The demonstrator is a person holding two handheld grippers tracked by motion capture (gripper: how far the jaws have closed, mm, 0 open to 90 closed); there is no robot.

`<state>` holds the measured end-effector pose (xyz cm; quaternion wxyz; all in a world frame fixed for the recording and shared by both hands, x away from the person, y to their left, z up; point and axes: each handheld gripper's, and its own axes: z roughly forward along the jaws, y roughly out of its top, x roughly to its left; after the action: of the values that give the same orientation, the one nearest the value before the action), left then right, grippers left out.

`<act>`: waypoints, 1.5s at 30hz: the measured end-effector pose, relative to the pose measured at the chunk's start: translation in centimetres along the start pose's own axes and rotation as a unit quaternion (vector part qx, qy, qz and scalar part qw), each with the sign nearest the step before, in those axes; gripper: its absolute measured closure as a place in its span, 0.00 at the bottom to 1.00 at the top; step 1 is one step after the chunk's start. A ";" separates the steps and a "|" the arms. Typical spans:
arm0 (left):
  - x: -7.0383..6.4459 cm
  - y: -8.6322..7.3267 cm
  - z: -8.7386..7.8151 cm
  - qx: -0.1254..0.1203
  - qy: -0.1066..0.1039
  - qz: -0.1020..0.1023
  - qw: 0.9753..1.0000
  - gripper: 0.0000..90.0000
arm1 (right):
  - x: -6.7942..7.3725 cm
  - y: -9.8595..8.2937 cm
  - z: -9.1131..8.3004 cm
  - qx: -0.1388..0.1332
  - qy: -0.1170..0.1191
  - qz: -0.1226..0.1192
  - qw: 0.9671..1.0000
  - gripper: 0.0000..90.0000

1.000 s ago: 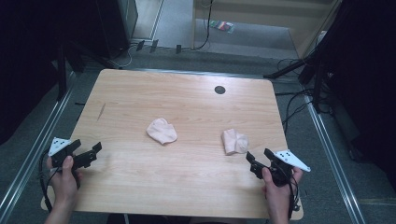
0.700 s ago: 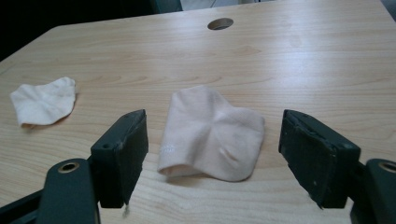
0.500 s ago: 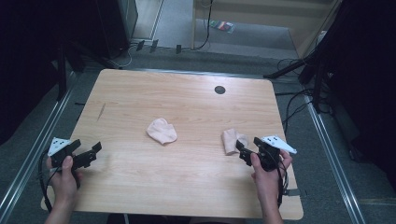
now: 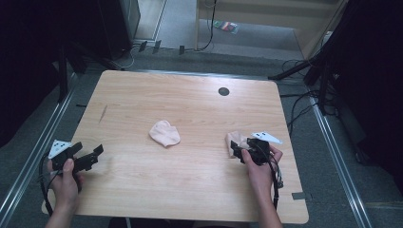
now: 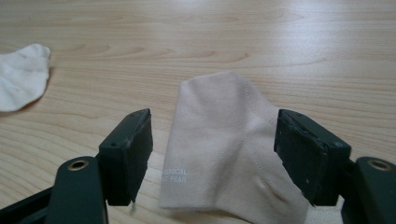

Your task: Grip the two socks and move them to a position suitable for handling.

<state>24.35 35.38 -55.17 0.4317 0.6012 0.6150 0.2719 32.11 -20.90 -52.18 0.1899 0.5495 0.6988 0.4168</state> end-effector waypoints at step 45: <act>-1.9 0.3 -0.8 -0.013 0.007 0.036 0.999 0.15 | 1.8 -0.1 -2.1 -0.041 -0.078 -0.035 0.995 0.92</act>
<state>23.60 33.74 -54.11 0.4250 0.6151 0.5928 0.2994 29.91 -20.02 -50.67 0.2811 0.5472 0.6830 0.3937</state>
